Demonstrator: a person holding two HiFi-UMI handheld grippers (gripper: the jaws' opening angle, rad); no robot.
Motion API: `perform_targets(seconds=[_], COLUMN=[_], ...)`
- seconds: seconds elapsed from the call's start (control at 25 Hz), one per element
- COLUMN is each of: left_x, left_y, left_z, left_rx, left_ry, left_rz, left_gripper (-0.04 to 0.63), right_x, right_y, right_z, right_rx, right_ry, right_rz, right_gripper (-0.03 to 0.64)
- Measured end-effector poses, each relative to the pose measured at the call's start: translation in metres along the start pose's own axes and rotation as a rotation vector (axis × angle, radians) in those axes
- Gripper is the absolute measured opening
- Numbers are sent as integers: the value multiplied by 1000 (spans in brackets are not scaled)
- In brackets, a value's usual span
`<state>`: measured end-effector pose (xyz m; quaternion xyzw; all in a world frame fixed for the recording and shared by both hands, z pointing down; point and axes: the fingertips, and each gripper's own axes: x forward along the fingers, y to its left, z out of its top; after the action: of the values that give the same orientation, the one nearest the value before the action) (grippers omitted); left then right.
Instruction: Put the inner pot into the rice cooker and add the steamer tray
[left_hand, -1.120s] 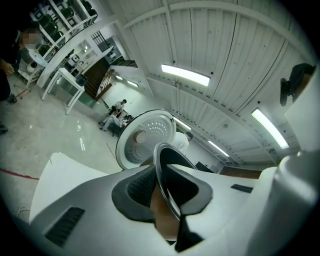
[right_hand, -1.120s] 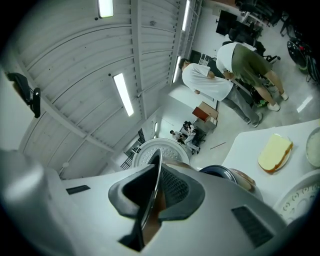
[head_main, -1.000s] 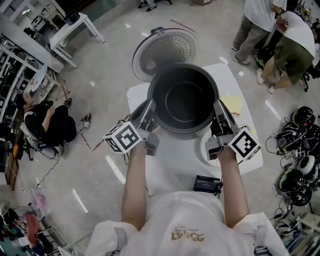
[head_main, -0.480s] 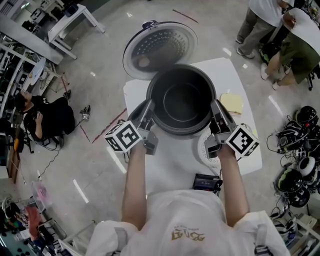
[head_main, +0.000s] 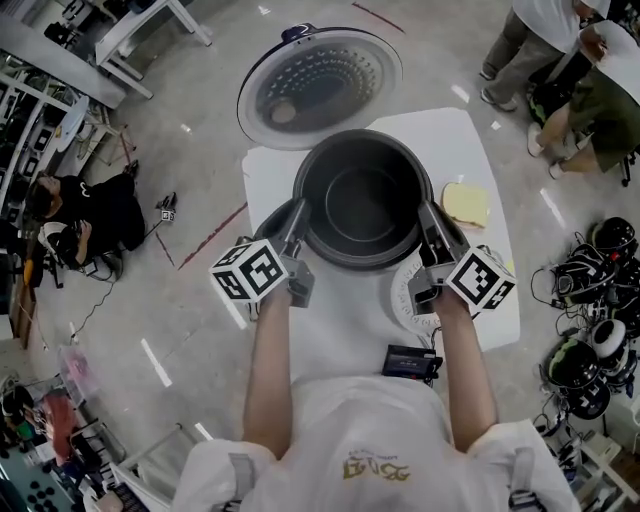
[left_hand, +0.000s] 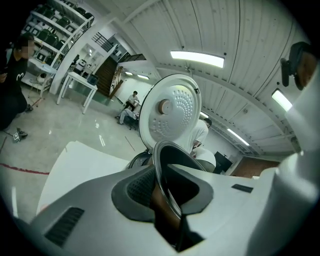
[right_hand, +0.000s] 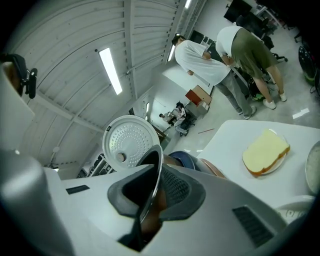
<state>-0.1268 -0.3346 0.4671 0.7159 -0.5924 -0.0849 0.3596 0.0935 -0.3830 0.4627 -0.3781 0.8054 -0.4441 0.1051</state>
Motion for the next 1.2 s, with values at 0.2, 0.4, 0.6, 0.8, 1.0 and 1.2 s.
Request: perform_targets(seconds=[0.2, 0.4, 0.6, 0.8, 1.0, 1.2], left_x=[6, 7, 11, 14, 21, 24], left_y=[6, 14, 15, 17, 17, 20], left_z=[-12, -17, -20, -19, -25, -25], left_rx=[88, 114, 128, 222, 429, 494], left_ry=[43, 73, 79, 100, 151, 146], left_rz=[57, 95, 97, 135, 207, 223], left_gripper=[100, 107, 107, 118, 147, 152], right_x=[4, 9, 11, 14, 14, 14], right_y=[-4, 0, -11, -16, -25, -26], right_z=[-1, -3, -8, -13, -17, -17], right_rx=[-60, -189, -309, -375, -472, -551], right_ry=[19, 56, 103, 120, 118, 109], right_rz=[-9, -41, -106, -150, -209, -239], right_gripper=[57, 66, 77, 87, 78, 85])
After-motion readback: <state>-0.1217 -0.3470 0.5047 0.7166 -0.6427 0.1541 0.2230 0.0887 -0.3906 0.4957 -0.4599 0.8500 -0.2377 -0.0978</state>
